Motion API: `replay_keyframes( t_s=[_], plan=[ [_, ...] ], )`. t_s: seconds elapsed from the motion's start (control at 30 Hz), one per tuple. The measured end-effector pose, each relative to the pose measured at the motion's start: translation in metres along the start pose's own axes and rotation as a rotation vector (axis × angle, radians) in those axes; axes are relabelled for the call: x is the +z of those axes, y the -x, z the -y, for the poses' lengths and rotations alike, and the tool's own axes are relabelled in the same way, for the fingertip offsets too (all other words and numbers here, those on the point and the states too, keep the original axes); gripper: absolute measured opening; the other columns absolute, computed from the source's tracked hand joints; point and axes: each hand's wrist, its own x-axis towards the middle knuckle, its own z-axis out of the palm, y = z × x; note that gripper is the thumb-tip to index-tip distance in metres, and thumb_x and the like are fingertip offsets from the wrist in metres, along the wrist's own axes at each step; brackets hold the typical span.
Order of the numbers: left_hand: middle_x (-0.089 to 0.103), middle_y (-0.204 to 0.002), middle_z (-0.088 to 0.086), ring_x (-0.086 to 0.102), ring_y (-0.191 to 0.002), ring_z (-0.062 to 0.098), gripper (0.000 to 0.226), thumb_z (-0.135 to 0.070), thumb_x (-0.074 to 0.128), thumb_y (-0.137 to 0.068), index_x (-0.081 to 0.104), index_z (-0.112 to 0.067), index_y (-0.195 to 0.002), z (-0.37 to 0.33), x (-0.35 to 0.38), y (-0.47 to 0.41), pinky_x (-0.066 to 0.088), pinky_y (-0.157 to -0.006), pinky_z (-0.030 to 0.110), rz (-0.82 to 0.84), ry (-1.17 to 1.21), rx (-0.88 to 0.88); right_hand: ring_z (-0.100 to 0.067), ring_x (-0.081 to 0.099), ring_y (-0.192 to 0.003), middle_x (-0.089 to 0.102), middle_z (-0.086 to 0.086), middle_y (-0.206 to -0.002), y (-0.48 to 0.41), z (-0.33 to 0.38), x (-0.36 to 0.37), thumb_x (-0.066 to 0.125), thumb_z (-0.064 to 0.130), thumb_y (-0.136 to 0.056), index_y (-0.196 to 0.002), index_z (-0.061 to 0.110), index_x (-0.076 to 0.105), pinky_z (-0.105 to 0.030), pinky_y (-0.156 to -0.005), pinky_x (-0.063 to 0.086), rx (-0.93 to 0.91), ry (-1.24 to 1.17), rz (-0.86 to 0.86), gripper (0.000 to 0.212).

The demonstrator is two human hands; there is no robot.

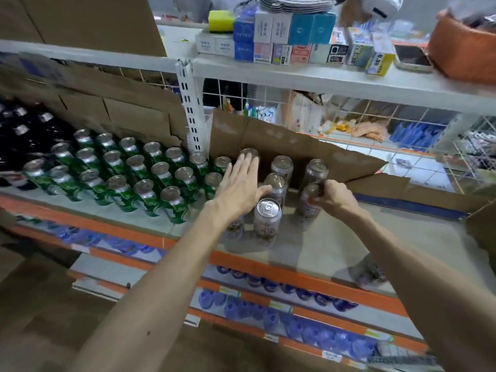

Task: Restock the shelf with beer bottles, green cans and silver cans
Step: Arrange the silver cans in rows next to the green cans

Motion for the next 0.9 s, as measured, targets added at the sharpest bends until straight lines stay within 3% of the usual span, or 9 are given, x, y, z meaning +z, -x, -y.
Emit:
replay_keyframes(
  t_s=[0.37, 0.7, 0.9],
  plan=[
    [-0.001, -0.166, 0.011, -0.006, -0.153, 0.022, 0.079, -0.056, 0.029, -0.102, 0.004, -0.006, -0.157, -0.016, -0.011, -0.008, 0.001, -0.124, 0.045, 0.079, -0.078, 0.001, -0.035, 0.062, -0.094, 0.065, -0.015, -0.107, -0.012, 0.004, 0.006, 0.074, 0.043, -0.071, -0.111, 0.015, 0.060, -0.034, -0.071, 0.048, -0.005, -0.002, 0.044, 0.050],
    [0.010, -0.165, 0.013, 0.003, -0.153, 0.024, 0.076, -0.052, 0.033, -0.102, 0.012, -0.004, -0.156, -0.019, -0.008, -0.010, 0.003, -0.124, 0.043, 0.094, -0.047, -0.023, -0.033, 0.064, -0.095, 0.067, -0.016, -0.110, -0.017, 0.001, 0.000, 0.075, 0.030, -0.077, -0.117, 0.008, 0.059, -0.043, -0.084, 0.055, -0.082, -0.040, 0.082, 0.049],
    [0.013, -0.164, 0.013, 0.006, -0.153, 0.024, 0.074, -0.051, 0.035, -0.102, 0.013, -0.004, -0.156, -0.022, -0.002, -0.015, 0.004, -0.124, 0.042, 0.086, -0.042, -0.022, -0.034, 0.063, -0.098, 0.066, -0.017, -0.112, -0.018, -0.002, -0.004, 0.074, 0.028, -0.081, -0.123, 0.009, 0.057, -0.039, -0.082, 0.053, -0.140, -0.047, 0.093, 0.049]
  ],
)
